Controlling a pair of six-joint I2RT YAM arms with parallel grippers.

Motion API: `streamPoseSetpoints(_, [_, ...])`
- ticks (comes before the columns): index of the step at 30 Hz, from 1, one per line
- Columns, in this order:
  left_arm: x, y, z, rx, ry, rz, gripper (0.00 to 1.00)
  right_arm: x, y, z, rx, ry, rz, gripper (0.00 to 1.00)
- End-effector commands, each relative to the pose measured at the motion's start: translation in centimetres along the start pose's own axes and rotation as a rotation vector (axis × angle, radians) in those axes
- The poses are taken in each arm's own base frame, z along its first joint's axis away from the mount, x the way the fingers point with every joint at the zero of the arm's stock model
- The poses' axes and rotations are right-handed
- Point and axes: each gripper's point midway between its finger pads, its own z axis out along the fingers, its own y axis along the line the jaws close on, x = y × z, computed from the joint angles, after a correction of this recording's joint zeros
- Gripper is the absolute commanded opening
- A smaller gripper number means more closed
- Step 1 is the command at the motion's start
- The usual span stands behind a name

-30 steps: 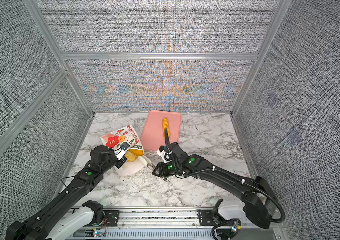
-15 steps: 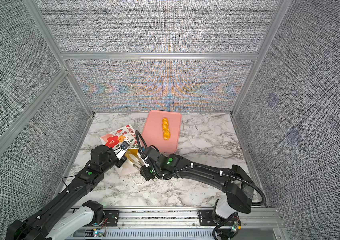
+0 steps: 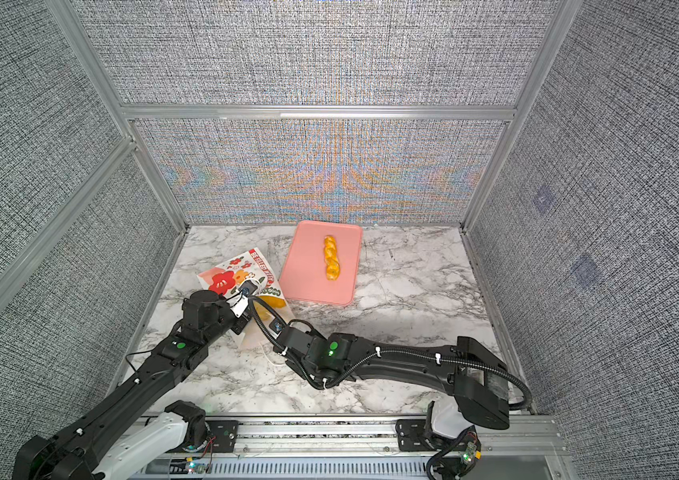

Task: Take the fake bread out of the paper bag
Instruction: 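Withdraw the tongs from the tray and move them toward the bag opening, then insert the tongs into the bag opening and pinch another yellow bread piece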

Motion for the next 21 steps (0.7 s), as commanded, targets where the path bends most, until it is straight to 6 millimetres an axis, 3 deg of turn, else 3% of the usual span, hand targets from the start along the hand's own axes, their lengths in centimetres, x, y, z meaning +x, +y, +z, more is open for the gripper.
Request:
streamPoseSetpoints(1, [-0.3, 0.4, 0.0, -0.015, -0.006, -0.017, 0.00, -1.5, -1.1, 0.1, 0.081, -0.086, -0.056, 0.37])
streamPoseSetpoints(13, [-1.1, 0.4, 0.5, 0.021, 0.017, -0.058, 0.00, -1.1, 0.0, 3.2, 0.098, -0.086, -0.150, 0.40])
streamPoseSetpoints(21, [-1.6, 0.7, 0.5, 0.028, 0.028, -0.054, 0.00, -1.2, -0.7, 4.3, 0.218, -0.094, -0.232, 0.40])
